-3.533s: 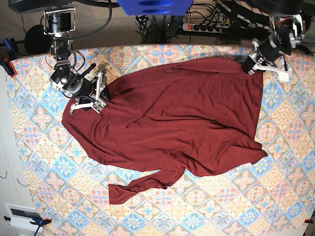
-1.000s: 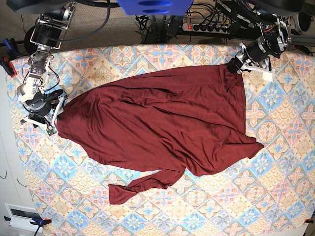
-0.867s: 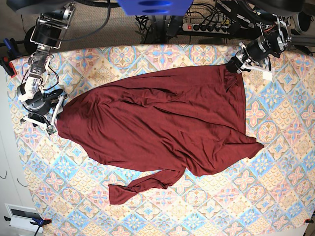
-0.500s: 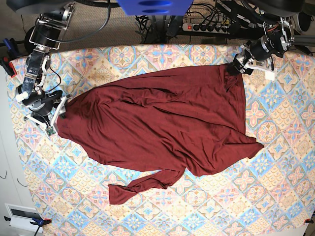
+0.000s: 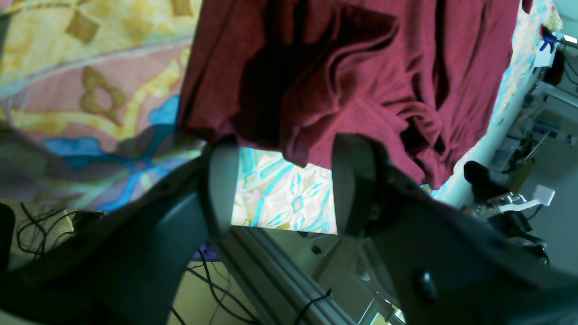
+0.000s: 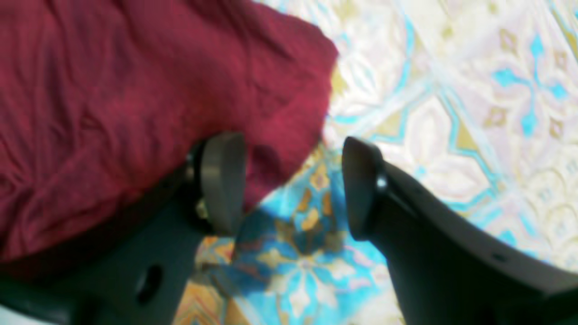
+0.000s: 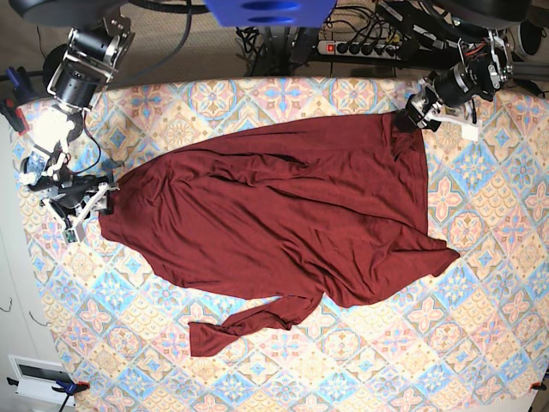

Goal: Layout the t-shirt on the table in an organized manner, then fold the t-shirt properly
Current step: 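Hold the collar-end corners and drag them outward to stretch the shirt edge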

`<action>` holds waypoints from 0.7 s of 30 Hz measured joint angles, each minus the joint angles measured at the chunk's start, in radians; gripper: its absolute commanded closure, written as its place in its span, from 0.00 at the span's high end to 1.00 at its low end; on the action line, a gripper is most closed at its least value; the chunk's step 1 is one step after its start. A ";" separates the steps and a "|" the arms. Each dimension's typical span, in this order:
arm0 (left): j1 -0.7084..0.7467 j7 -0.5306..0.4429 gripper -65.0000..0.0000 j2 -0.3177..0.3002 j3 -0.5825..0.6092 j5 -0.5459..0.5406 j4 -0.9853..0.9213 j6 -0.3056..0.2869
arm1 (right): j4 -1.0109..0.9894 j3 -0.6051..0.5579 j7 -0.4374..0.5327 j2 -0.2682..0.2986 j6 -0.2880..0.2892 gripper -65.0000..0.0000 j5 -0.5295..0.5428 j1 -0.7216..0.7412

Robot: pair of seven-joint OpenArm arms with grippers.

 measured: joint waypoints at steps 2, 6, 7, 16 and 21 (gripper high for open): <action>0.000 0.000 0.51 -0.002 0.000 0.000 0.000 0.000 | -0.030 0.000 0.010 0.000 0.000 0.51 -0.002 -0.003; 0.000 0.000 0.51 -0.001 0.000 0.000 0.000 0.000 | -0.117 0.005 0.043 0.003 0.000 0.51 -0.001 0.017; 0.000 0.000 0.51 -0.002 0.000 -0.001 0.000 0.000 | -0.134 0.005 0.038 0.003 0.000 0.51 -0.007 0.035; 0.000 -0.003 0.50 -0.023 0.000 0.003 0.000 0.000 | -0.239 -0.002 0.093 0.003 -0.001 0.49 0.009 0.101; 0.000 -0.003 0.50 -0.021 0.000 -0.001 0.000 0.000 | -0.258 0.000 0.093 0.008 -0.002 0.22 0.002 0.110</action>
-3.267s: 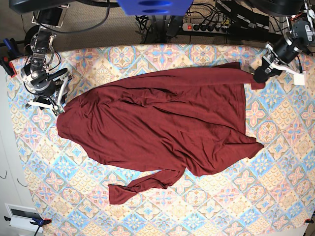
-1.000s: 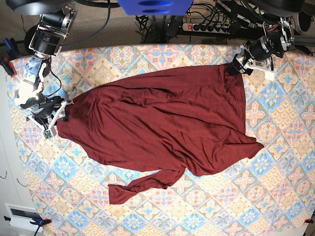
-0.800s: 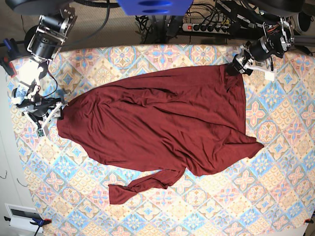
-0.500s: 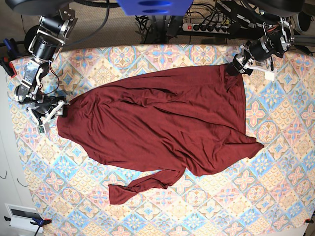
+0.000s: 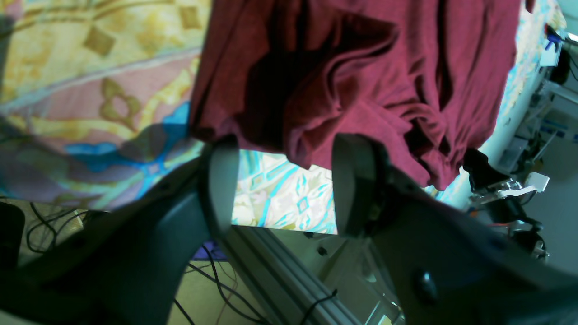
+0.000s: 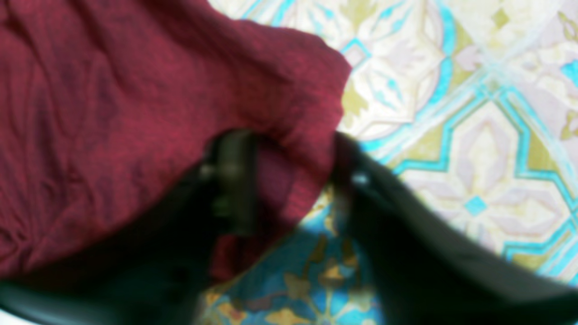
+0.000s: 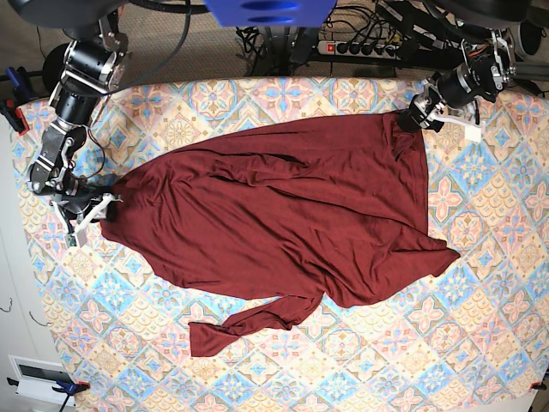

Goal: Layout the t-shirt on the table in an organized manner, then fold the t-shirt properly
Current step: 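Hold the collar-end corners and drag them outward to stretch the shirt edge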

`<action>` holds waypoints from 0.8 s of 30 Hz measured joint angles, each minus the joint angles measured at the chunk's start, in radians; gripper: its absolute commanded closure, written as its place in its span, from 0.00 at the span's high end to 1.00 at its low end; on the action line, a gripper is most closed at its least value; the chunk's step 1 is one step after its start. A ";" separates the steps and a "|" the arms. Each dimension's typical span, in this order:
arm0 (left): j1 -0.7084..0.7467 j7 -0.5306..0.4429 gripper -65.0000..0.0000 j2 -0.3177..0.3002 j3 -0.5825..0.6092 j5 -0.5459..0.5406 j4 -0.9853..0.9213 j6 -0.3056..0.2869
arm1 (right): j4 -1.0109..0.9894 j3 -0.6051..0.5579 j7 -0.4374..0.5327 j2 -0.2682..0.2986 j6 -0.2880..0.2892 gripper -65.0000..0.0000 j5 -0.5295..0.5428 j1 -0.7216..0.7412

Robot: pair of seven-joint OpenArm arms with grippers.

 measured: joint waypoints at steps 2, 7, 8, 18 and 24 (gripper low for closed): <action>0.000 0.000 0.50 0.000 0.000 0.000 0.000 0.000 | 0.000 0.000 -0.001 -0.002 0.000 0.09 0.000 -0.003; 0.000 0.028 0.50 0.000 0.000 0.001 0.000 0.000 | 0.000 0.003 -0.016 0.024 0.005 0.01 0.002 -0.010; -0.001 0.037 0.50 0.000 0.000 0.000 0.000 0.000 | 0.002 0.010 -0.013 0.027 0.005 0.01 0.001 -0.017; 0.000 0.044 0.50 -0.027 0.001 0.005 0.000 0.000 | 0.294 0.199 -0.086 0.050 0.004 0.01 -0.007 -0.261; 0.000 0.043 0.50 -0.044 0.002 0.004 0.000 0.000 | 0.403 0.206 -0.090 0.048 0.004 0.01 -0.004 -0.337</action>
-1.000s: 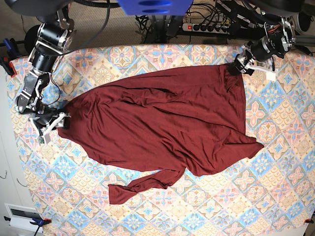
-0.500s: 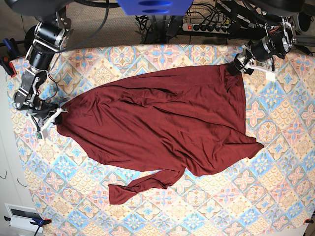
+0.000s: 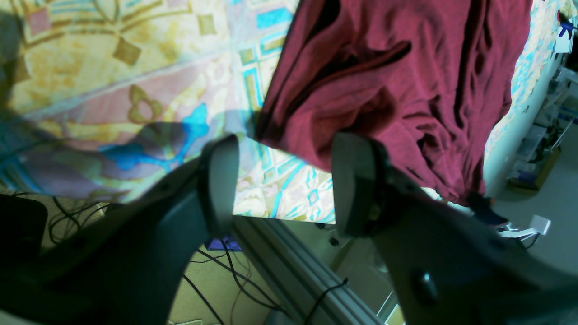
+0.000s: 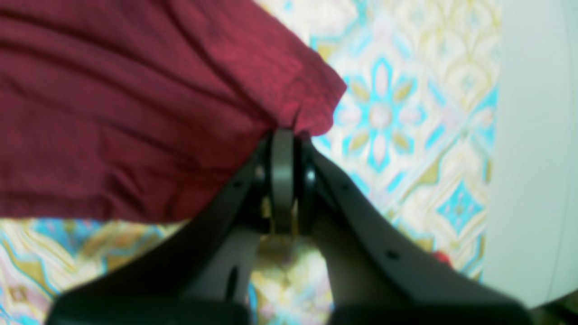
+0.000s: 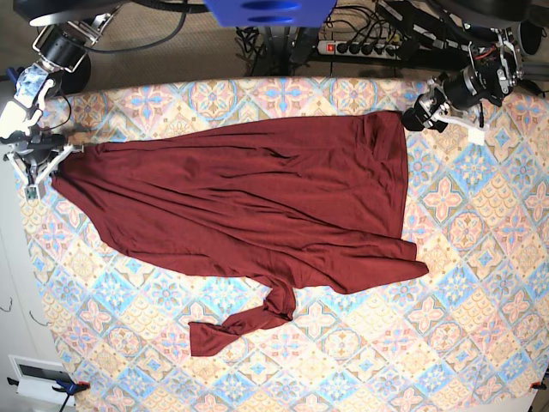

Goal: Layout the t-shirt on the table in an organized manner, then fold the t-shirt properly
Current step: 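Hold the collar-end corners and drag them outward to stretch the shirt edge, then lift the held collar edge with both grippers and pull it taut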

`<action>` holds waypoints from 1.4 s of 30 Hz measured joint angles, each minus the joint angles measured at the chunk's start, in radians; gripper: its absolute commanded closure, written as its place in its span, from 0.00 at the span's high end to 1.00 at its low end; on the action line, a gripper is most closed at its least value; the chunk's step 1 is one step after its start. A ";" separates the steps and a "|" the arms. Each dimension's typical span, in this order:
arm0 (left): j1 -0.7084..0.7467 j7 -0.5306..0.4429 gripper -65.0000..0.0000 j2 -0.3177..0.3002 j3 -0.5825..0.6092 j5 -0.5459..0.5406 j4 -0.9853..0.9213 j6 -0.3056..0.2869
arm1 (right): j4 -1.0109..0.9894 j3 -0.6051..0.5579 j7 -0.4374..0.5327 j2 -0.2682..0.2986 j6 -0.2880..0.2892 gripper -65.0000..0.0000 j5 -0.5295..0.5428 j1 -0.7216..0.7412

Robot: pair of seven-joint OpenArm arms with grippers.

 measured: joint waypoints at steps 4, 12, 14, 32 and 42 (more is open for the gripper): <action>0.011 0.044 0.51 -0.005 0.002 -0.011 0.066 -0.002 | 0.001 0.000 -0.005 0.000 0.000 0.01 -0.003 -0.003; 0.013 0.050 0.69 -0.008 -0.055 -0.056 0.087 -0.003 | 0.003 0.000 0.000 0.000 0.001 0.01 0.000 -0.003; 0.011 0.055 0.73 -0.008 -0.051 -0.052 0.087 0.000 | 0.004 0.000 0.000 -0.001 0.000 0.01 0.000 -0.003; -0.106 0.055 0.77 0.097 0.023 -0.071 -0.132 -0.006 | 0.006 0.000 0.002 -0.002 0.000 0.01 0.000 -0.001; -0.127 0.052 0.43 0.130 0.032 0.015 -0.131 -0.007 | 0.006 0.000 0.001 -0.002 0.000 0.01 0.000 -0.001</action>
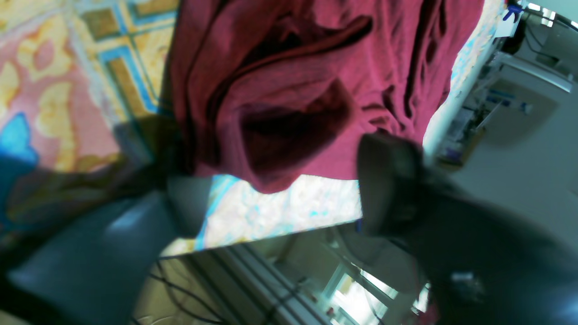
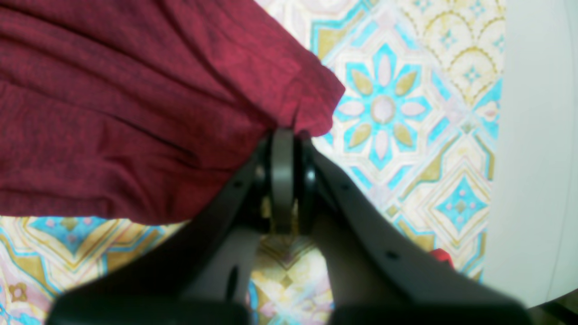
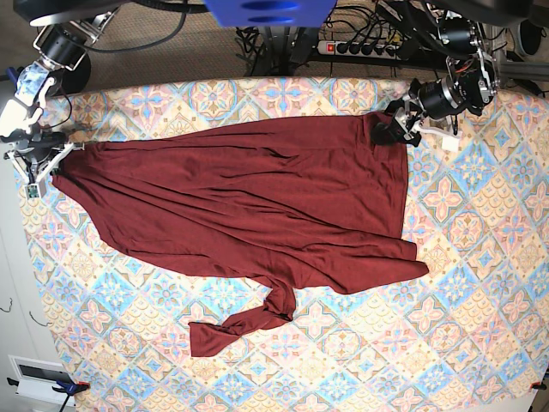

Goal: Layout the t-shirt on the table in an organized manner, then fold the t-shirt properly
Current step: 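Lift the held collar edge with both grippers and pull it taut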

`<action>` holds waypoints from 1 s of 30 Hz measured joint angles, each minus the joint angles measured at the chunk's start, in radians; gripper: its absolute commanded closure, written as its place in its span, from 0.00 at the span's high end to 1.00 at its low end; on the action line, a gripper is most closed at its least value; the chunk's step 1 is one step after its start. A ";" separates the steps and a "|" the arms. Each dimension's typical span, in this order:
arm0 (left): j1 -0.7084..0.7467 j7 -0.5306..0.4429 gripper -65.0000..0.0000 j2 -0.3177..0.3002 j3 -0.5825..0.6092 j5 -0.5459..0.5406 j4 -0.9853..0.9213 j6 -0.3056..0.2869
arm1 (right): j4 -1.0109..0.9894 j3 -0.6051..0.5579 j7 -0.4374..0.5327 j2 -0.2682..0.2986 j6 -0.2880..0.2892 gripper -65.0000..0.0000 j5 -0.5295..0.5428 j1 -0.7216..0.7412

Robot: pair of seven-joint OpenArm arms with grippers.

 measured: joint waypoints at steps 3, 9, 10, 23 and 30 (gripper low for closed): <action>-0.004 -0.016 0.08 0.005 0.005 0.035 -0.006 0.004 | 0.000 0.000 0.000 0.000 0.000 0.01 0.000 0.000; -0.015 -0.041 0.00 0.003 0.005 0.037 -0.008 0.007 | 0.000 0.000 0.000 0.000 0.000 0.01 0.000 0.000; -0.015 -0.041 0.00 0.003 0.005 0.037 -0.008 0.007 | 0.000 0.000 0.000 0.000 0.000 0.01 0.000 0.000; 0.108 -0.036 0.00 -0.045 -0.164 0.022 0.089 -0.081 | 0.006 -0.002 -0.001 -0.003 0.004 0.01 0.003 -0.092; 0.182 -0.024 0.00 -0.078 -0.245 0.013 0.106 -0.137 | 0.062 -0.001 -0.004 -0.012 0.003 0.01 0.004 -0.108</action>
